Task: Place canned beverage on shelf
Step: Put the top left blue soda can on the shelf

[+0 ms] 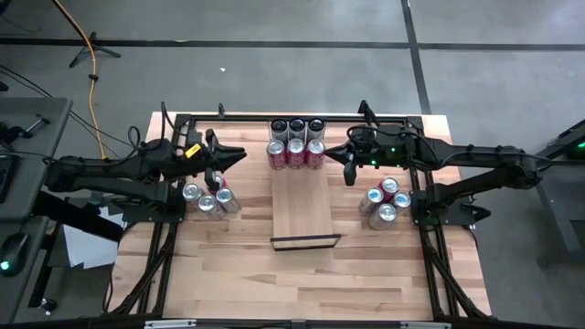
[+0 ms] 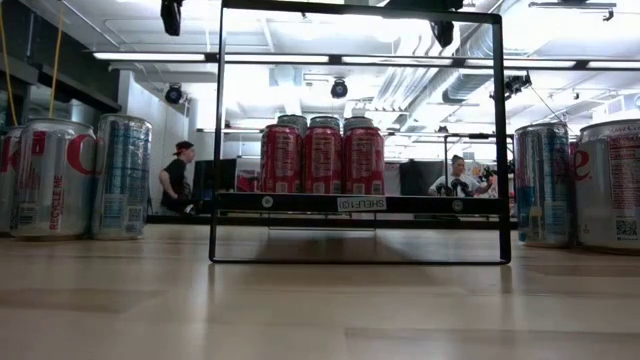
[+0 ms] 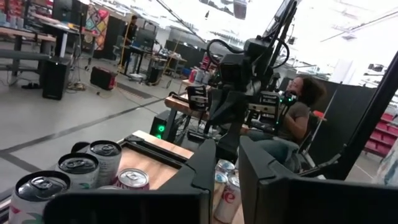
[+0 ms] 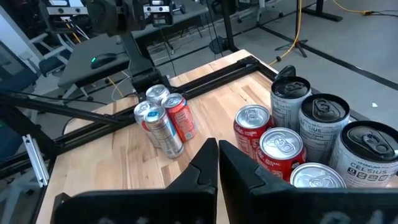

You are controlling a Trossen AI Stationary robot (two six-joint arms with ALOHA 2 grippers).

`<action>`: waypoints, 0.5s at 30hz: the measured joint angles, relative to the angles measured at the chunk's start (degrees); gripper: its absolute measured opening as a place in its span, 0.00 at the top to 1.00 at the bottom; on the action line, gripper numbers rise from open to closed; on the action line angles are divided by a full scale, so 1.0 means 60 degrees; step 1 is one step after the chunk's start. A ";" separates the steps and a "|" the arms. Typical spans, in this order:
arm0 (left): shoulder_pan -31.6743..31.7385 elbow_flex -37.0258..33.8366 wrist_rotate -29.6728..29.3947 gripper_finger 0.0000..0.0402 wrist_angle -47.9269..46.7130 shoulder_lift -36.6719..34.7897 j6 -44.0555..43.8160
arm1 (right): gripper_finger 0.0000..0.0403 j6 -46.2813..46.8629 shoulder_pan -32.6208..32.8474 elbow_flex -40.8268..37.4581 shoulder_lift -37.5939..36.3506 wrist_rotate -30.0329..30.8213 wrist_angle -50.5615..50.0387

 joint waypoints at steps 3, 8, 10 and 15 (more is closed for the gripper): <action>0.0000 0.0000 -0.0023 0.99 -0.0010 0.0002 -0.0006 | 1.00 0.0013 0.0000 0.0000 0.0000 -0.0004 0.0000; 0.0000 0.0000 -0.0037 0.99 -0.0005 0.0002 0.0033 | 1.00 0.0022 0.0000 0.0000 0.0000 -0.0011 -0.0003; 0.0000 0.0000 -0.0041 0.99 -0.0004 0.0002 0.0166 | 1.00 0.0022 0.0000 0.0000 0.0000 -0.0034 -0.0001; 0.0000 0.0000 -0.0045 1.00 -0.0008 0.0002 0.0178 | 1.00 0.0025 0.0000 0.0000 0.0000 -0.0066 -0.0004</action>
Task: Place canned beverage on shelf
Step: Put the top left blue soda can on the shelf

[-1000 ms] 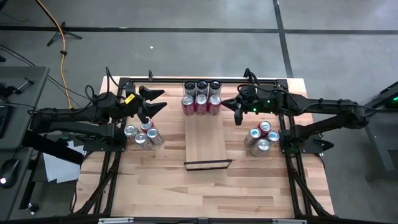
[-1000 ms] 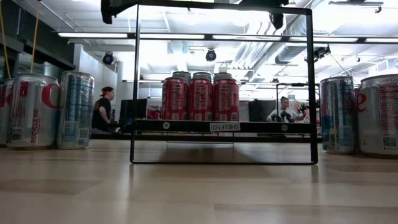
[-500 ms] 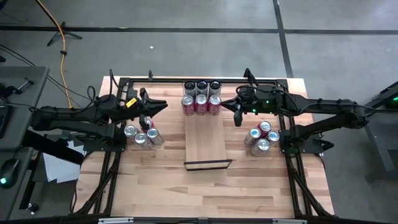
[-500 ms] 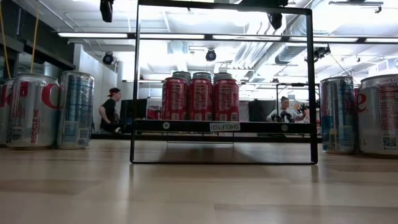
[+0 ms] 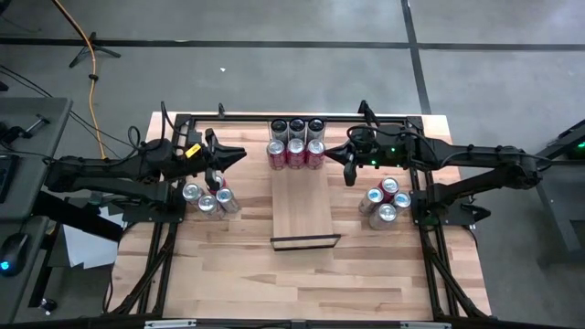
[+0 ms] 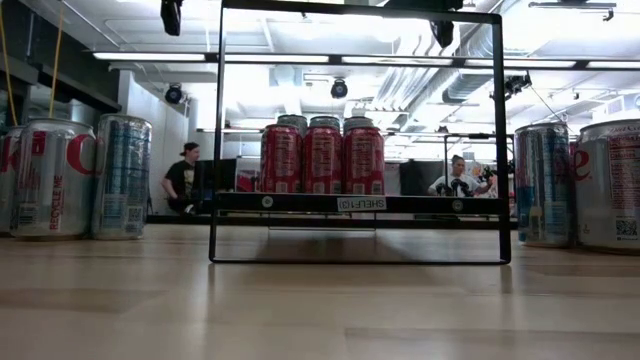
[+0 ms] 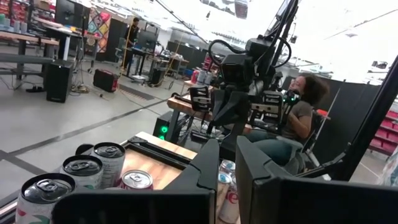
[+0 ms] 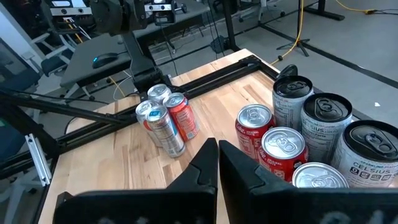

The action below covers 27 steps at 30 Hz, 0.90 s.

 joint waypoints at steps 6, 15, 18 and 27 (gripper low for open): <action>0.0000 0.0000 -0.0117 1.00 0.0000 0.0000 -0.0007 | 1.00 -0.0011 0.0000 0.0000 0.0000 -0.0004 0.0000; 0.0000 0.0000 -0.0117 0.99 -0.0004 0.0000 -0.0011 | 1.00 -0.0033 0.0000 0.0000 0.0000 -0.0007 0.0000; 0.0000 0.0000 -0.0117 0.99 -0.0004 0.0000 -0.0016 | 1.00 -0.0033 0.0000 0.0000 0.0000 -0.0009 0.0000; 0.0000 0.0000 -0.0117 0.99 -0.0007 0.0000 -0.0015 | 1.00 -0.0033 0.0000 0.0000 0.0000 -0.0011 0.0000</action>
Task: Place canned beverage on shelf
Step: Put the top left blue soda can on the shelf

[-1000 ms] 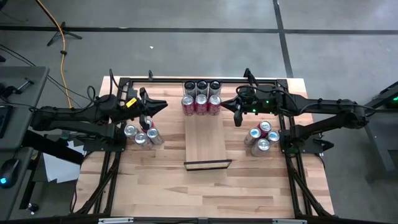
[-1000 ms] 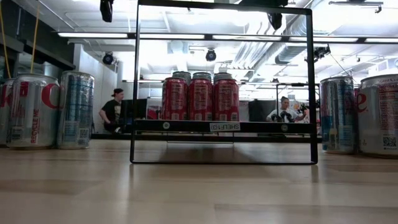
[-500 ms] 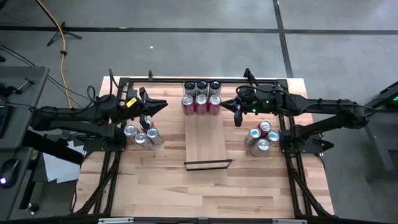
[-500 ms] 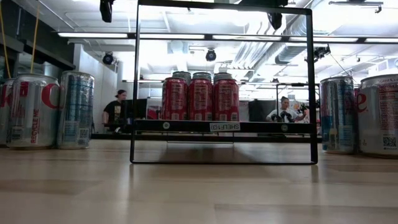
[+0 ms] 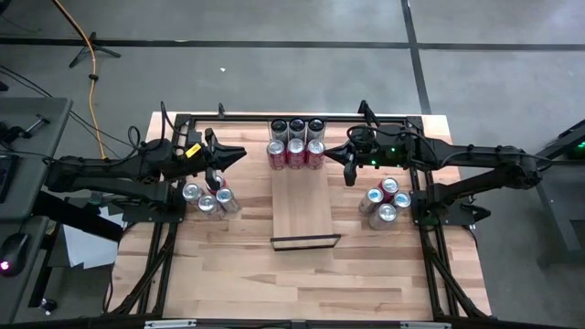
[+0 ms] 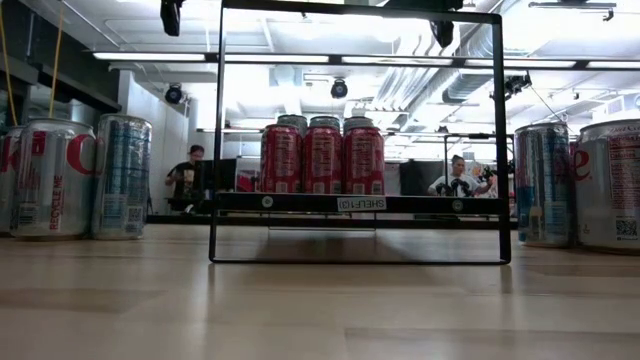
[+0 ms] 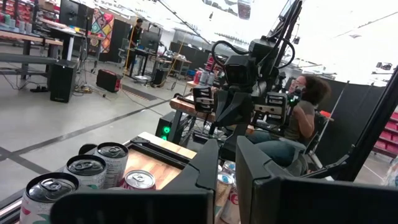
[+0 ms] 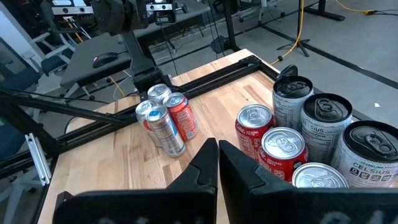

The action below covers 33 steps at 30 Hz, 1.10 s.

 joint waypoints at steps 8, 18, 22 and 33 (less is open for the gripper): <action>0.0000 0.0000 0.0000 0.99 0.0000 0.0000 -0.0004 | 1.00 -0.0004 0.0000 0.0000 0.0000 0.0000 0.0000; 0.0004 0.0051 -0.0635 0.82 -0.0196 -0.0002 -0.0261 | 1.00 -0.0004 0.0000 0.0000 0.0000 0.0000 0.0000; 0.0011 0.0806 -0.0661 0.64 -0.1559 0.0056 -0.0258 | 1.00 -0.0004 -0.0001 0.0000 0.0000 0.0000 0.0000; 0.0508 0.2903 -0.0668 0.23 -0.5650 0.0645 -0.0241 | 1.00 -0.0004 -0.0004 0.0000 0.0000 0.0000 0.0000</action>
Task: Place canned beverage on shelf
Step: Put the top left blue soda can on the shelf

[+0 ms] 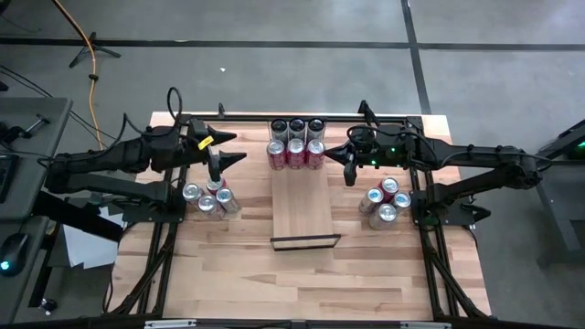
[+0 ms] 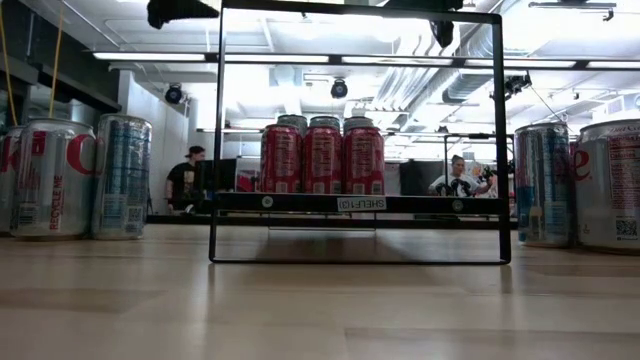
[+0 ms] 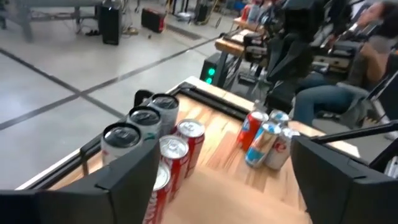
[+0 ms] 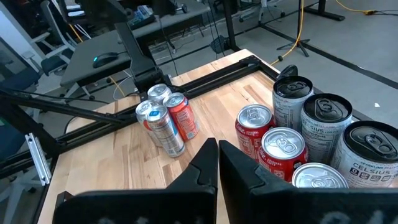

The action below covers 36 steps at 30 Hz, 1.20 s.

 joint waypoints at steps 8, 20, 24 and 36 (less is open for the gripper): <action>0.0184 0.0036 0.0016 0.19 -0.0399 0.0003 -0.0254 | 1.00 0.0047 0.0004 0.0000 0.0000 0.0000 0.0000; 0.0184 0.0036 0.0038 0.19 -0.0429 0.0003 -0.0262 | 1.00 0.0073 -0.0015 0.0000 0.0000 0.0003 -0.0004; 0.0183 0.0036 0.0281 0.19 -0.0426 0.0003 -0.0008 | 1.00 0.0073 -0.0015 0.0000 0.0000 0.0004 -0.0004; 0.0180 0.0044 0.0318 0.19 -0.0426 0.0003 0.0161 | 1.00 0.0073 -0.0015 0.0000 0.0000 0.0004 -0.0004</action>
